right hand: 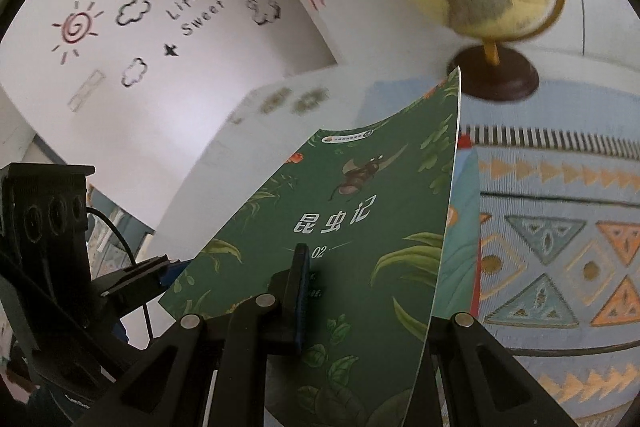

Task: Organize books
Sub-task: 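Carry the beetle book and lower it onto the red and blue books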

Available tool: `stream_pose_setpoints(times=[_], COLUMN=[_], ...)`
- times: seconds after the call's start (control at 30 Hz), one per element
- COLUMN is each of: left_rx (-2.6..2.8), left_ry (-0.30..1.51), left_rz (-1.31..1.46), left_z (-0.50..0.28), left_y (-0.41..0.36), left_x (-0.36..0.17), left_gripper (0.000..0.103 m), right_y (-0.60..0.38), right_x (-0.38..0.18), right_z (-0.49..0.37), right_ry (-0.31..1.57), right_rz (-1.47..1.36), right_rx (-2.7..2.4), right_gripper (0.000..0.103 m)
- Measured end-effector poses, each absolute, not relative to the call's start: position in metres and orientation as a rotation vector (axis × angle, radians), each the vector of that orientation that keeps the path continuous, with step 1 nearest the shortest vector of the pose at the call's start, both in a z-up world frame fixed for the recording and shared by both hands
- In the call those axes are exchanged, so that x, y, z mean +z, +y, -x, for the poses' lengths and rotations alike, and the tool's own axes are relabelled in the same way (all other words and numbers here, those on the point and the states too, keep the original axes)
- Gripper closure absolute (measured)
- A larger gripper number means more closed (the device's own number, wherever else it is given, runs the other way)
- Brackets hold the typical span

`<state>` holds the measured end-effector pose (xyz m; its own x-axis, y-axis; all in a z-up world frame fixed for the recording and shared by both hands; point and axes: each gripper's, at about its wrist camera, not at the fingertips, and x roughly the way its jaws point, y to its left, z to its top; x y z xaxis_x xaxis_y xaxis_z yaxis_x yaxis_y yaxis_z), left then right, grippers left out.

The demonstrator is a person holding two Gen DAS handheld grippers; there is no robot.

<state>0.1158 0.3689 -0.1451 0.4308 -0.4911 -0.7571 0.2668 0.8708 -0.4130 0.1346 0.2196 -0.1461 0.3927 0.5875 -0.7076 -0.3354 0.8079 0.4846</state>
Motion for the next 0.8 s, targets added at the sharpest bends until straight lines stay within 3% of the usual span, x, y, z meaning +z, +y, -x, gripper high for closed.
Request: stream_pose_setpoints(times=[0.47,0.8], left_rx=[-0.492,-0.438], left_ry=[1.080,1.086], left_rz=[0.354,0.342], left_z=[-0.111,-0.101], left_y=[0.374,0.379], left_x=[-0.179,-0.172], left_gripper=[0.026,0.026], right_y=[0.215,0.214], right_x=[-0.184,-0.187], right_z=[-0.152,-0.148], right_ry=[1.137,1.189], right_rz=[-0.293,-0.316], right_rx=[0.578,0.586], right_gripper=[0.081,0.070])
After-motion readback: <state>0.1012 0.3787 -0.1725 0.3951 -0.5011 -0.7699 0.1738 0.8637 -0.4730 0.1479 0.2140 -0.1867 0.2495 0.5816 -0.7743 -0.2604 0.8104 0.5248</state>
